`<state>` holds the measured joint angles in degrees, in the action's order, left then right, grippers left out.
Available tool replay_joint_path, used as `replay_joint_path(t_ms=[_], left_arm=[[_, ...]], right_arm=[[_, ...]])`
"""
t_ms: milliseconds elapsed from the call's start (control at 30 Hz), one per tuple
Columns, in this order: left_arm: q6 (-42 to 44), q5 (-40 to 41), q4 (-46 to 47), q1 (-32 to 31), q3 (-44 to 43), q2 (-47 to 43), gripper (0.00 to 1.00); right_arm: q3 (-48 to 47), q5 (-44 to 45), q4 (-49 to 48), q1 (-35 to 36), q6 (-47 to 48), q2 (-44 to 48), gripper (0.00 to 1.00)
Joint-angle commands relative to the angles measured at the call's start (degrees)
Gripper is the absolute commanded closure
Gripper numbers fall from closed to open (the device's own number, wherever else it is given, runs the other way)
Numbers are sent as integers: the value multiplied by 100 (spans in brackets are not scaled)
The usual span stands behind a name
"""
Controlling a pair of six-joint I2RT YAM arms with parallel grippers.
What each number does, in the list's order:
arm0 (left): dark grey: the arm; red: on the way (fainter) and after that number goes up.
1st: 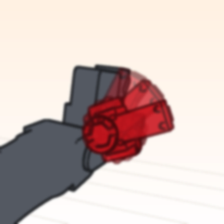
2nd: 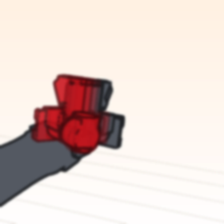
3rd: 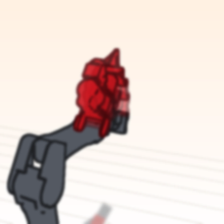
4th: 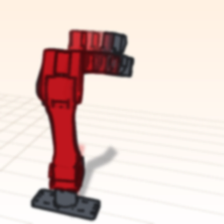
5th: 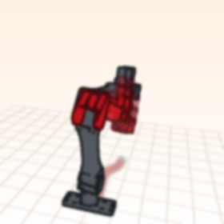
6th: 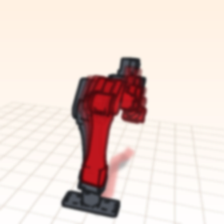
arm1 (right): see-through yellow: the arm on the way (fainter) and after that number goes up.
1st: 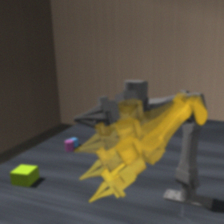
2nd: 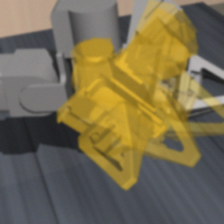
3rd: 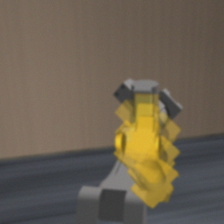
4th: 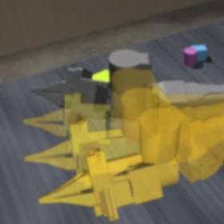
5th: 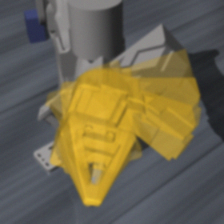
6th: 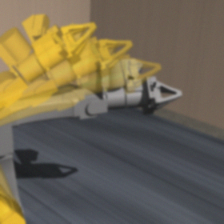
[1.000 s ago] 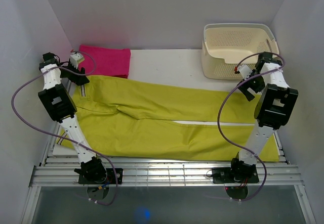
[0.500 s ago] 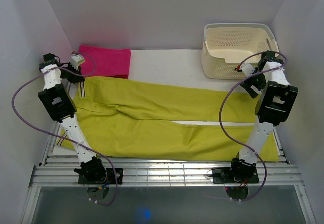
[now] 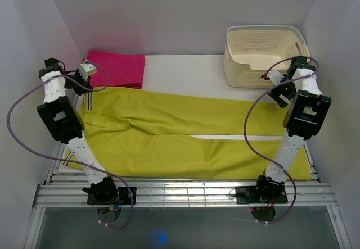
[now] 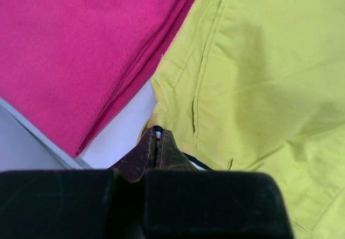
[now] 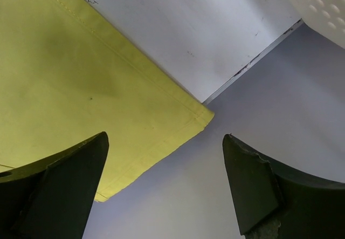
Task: Fold and stack the trousers
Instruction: Fold the trousers
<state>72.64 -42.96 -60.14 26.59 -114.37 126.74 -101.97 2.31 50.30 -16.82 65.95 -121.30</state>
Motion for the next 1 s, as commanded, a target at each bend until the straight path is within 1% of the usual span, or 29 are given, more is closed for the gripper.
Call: replay_joint_path(t_ms=[0,67,133,233,333,433,500,600,700,733,800,833,900,933,967], left_arm=[[733,-266,-113,-5,824,-1298,100],[1076,-213,-95,-5,1204,-1563,100],[1199,-178,11,-5,1687,-1853,100],[1393,-55,134,-5,2118,-2073,100],[1534,138,274,13,2322,-2118,100],[1569,200,310,13,2322,-2083,100],[1560,174,354,13,2314,-2065,100],[1482,157,441,22,2296,-2083,100],[1437,156,450,13,2270,-2100,100],[1428,156,450,13,2270,-2109,100],[1428,156,451,13,2270,-2162,100],[1411,156,450,13,2270,-2171,100],[1384,148,450,13,2270,-2206,100],[1332,139,450,13,2261,-2206,100],[1253,104,477,13,2261,-2215,100]], right_arm=[[-209,-352,-258,-23,550,89,9],[-253,-458,-267,-23,699,71,9],[-270,-643,-241,-23,804,18,8],[-305,-784,-56,-23,1165,-122,7],[-253,-802,76,-23,1463,-245,5],[-174,-846,120,-23,1517,-377,4],[-42,-977,68,-49,1526,-412,4],[133,-1039,50,-58,1289,-526,5],[510,-1100,102,-102,1253,-536,13],[607,-1118,181,-111,1297,-527,20],[879,-1171,260,-137,1411,-474,28],[959,-1188,322,-137,1481,-448,39],[1091,-1215,497,-137,1543,-378,52],[1214,-1215,533,-146,1569,-334,66],[1276,-1215,568,-146,1596,-220,75]])
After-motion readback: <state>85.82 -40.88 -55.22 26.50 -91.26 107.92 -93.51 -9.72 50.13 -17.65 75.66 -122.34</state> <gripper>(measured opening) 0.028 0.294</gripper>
